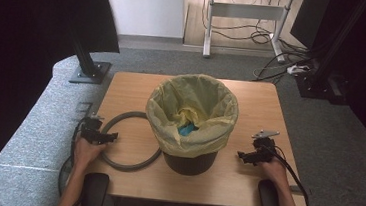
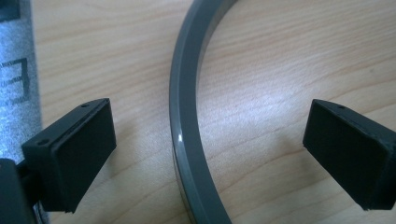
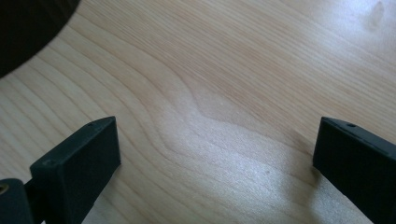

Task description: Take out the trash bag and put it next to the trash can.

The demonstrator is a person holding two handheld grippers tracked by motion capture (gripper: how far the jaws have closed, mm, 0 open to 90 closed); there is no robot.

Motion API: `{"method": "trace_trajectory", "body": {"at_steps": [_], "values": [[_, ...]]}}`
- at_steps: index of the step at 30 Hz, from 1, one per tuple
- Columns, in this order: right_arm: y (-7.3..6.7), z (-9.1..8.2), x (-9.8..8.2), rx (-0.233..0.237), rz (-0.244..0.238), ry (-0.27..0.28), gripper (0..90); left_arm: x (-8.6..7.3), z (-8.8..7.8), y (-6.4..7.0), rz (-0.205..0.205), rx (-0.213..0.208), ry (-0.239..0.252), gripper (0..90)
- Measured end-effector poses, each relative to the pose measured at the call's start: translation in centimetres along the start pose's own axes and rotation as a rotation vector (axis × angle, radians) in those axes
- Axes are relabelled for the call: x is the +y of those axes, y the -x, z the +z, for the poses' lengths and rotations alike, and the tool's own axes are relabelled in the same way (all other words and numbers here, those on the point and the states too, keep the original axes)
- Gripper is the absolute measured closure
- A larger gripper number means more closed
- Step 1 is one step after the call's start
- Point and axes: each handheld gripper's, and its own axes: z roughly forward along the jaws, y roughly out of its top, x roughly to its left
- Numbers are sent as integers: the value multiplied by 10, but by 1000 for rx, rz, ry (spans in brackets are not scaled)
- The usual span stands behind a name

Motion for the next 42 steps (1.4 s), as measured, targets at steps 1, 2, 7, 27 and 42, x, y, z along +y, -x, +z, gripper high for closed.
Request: {"method": "trace_trajectory", "body": {"at_steps": [1,2,7,27,42], "values": [[0,0,0,0,0,0,8,2,-4,0,6,1,9,24],[-1,-2,3,4,-3,9,8,4,-6,0,8,0,13,27],[-5,-12,11,39,-6,30,18,14,-18,8,40,-24,13,35],[-12,-58,44,159,-60,51,17,43,-57,41,173,-223,-28,42],[-25,-90,76,230,-132,84,17,71,-93,67,285,-303,-1,44]]}}
